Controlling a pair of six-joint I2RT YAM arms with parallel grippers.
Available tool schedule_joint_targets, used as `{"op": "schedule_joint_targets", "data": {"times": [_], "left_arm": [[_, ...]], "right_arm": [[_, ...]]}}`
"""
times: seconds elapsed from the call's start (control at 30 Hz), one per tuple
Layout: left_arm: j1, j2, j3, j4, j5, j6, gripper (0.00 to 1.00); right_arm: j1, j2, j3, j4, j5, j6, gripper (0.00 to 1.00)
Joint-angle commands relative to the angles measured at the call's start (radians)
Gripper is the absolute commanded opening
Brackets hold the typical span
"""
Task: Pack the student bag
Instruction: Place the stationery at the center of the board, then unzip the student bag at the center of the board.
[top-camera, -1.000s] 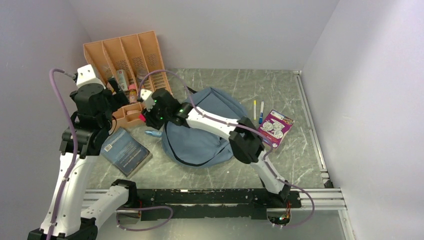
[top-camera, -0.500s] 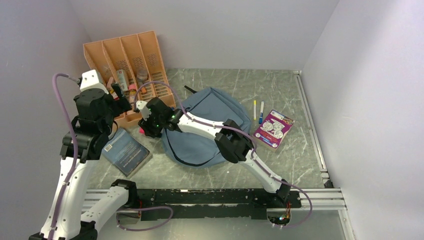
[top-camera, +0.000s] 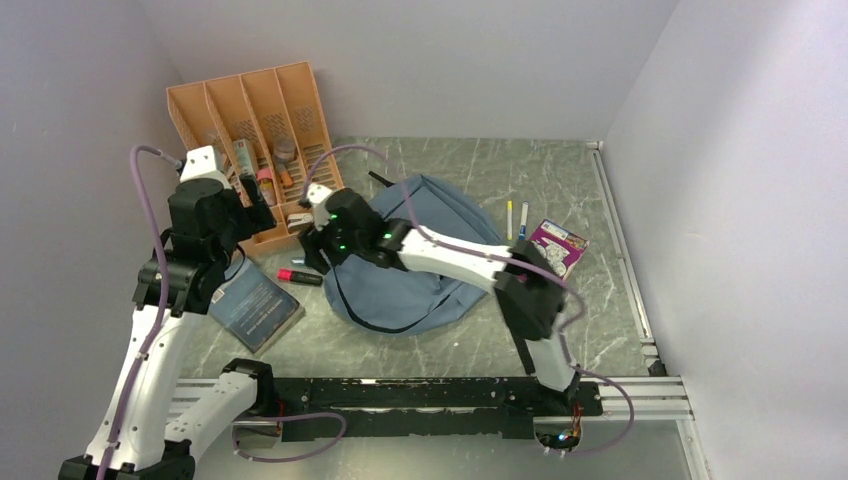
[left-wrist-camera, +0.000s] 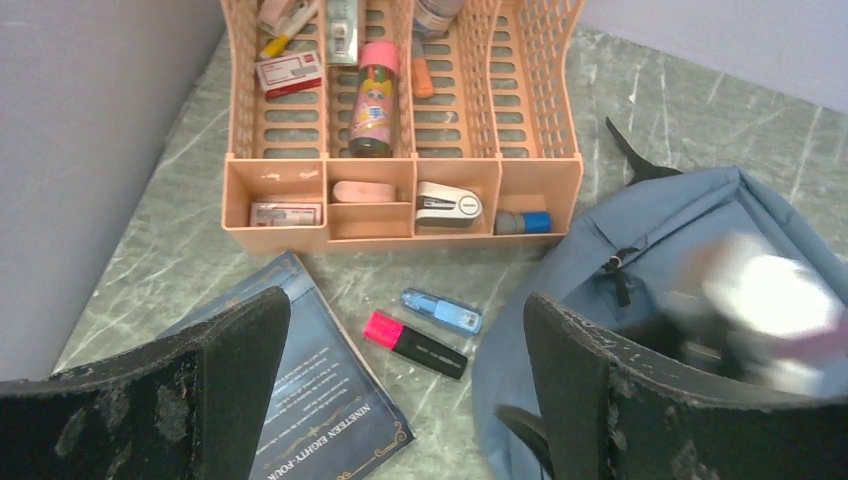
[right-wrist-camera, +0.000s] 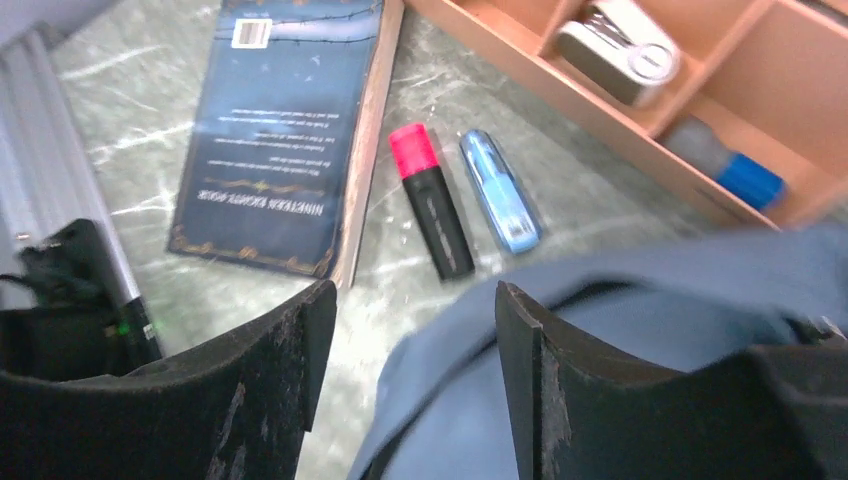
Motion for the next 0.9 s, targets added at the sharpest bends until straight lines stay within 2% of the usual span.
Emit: {"op": "schedule_joint_targets", "data": {"times": [0.0,0.13,0.27,0.47,0.57,0.87], "left_arm": [[0.011,0.021,-0.023,0.052,0.090,-0.014,0.91],[0.011,0.063,-0.091,0.135,0.227,-0.017,0.91],[0.011,0.135,-0.180,0.242,0.401,-0.027,0.90],[0.008,0.230,-0.284,0.341,0.515,-0.058,0.89],[0.002,0.263,-0.307,0.373,0.529,-0.063,0.89],[-0.018,0.373,-0.294,0.398,0.501,-0.043,0.87]], "right_arm": [[-0.008,-0.254,-0.269,0.131,0.187,0.124,0.63],[-0.031,-0.411,-0.448,0.130,0.361,0.166,0.64],[-0.125,-0.484,-0.509,0.033,0.454,0.221,0.64],[-0.275,-0.443,-0.514,-0.094,0.312,0.143,0.66],[-0.275,-0.404,-0.514,-0.062,0.227,0.065,0.66],[-0.275,-0.241,-0.369,0.004,0.123,0.063,0.60]]}}
